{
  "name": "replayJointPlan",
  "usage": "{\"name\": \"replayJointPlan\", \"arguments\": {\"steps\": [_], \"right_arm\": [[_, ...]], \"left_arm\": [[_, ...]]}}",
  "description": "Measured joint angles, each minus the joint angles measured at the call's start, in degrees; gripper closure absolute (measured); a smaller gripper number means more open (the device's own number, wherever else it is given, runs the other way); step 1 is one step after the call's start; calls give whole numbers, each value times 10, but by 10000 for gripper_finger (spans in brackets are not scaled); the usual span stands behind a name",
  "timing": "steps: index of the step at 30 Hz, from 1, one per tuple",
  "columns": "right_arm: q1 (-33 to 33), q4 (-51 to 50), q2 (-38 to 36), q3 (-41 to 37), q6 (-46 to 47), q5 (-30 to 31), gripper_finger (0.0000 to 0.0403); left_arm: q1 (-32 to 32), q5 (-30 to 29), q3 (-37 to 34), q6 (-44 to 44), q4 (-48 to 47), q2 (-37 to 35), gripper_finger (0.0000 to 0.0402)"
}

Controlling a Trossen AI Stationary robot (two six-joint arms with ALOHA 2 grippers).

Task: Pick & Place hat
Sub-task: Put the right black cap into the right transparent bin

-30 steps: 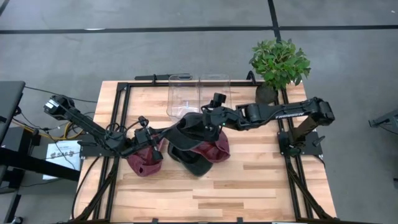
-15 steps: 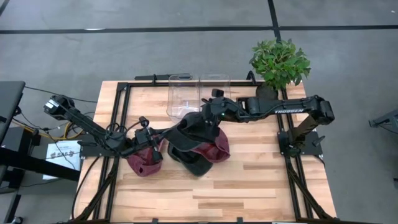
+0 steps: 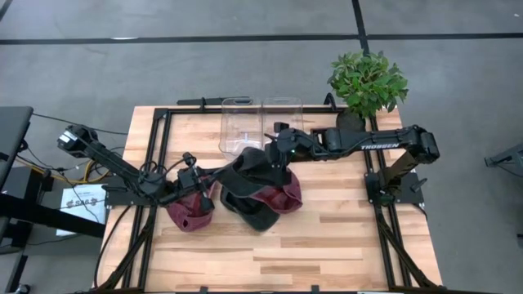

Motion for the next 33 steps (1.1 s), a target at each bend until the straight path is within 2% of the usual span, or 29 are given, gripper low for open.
{"name": "replayJointPlan", "arguments": {"steps": [8, 21, 33], "right_arm": [[0, 0, 0, 0, 0, -1, 400], [0, 0, 0, 0, 0, 24, 402], [-3, -29, -36, 1, 4, 68, 403]], "left_arm": [[18, 18, 0, -14, 2, 0, 355], [45, 17, 0, -45, 2, 0, 255], [61, 14, 0, -58, 3, 0, 246]]}}
